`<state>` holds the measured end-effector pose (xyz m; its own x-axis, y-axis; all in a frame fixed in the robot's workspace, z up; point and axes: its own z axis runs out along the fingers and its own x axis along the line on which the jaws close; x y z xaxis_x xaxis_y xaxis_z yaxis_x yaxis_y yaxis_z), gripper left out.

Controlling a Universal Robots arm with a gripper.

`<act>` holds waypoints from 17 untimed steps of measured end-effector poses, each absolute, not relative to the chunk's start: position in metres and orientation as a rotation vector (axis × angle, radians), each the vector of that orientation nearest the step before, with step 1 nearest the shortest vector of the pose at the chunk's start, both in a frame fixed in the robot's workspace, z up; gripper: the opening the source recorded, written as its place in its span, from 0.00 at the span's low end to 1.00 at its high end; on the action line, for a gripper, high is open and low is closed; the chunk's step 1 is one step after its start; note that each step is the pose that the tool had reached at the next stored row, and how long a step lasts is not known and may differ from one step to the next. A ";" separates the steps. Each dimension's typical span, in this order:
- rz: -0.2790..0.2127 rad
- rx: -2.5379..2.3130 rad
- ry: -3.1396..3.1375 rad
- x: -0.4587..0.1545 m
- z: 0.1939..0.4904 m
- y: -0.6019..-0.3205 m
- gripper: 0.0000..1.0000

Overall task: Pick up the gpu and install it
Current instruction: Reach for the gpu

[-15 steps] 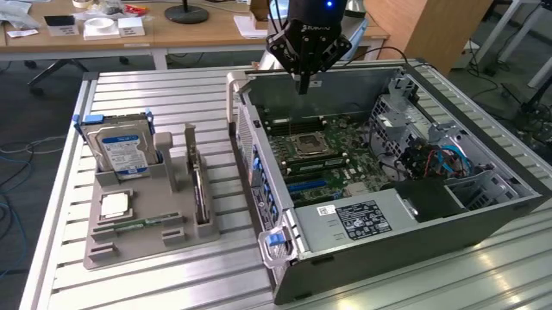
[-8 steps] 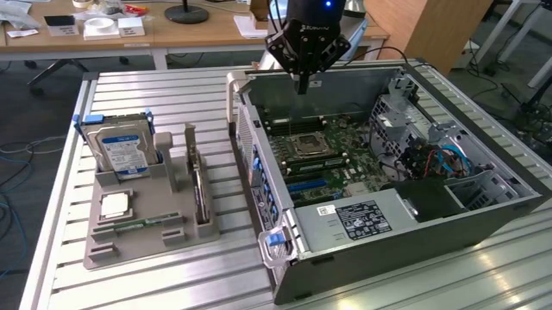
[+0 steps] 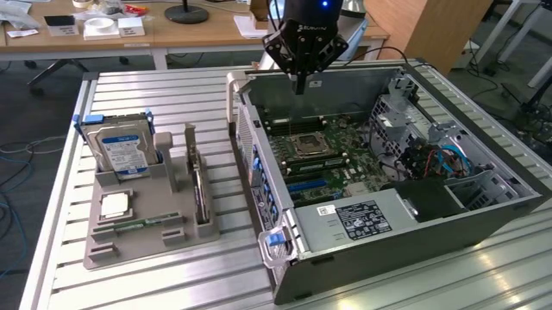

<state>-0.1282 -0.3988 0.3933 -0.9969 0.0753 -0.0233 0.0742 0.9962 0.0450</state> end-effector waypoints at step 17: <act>0.069 0.117 3.114 -0.135 0.393 -0.399 0.11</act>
<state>-0.1355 -0.3988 0.3933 -0.9969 0.0753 -0.0233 0.0742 0.9962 0.0451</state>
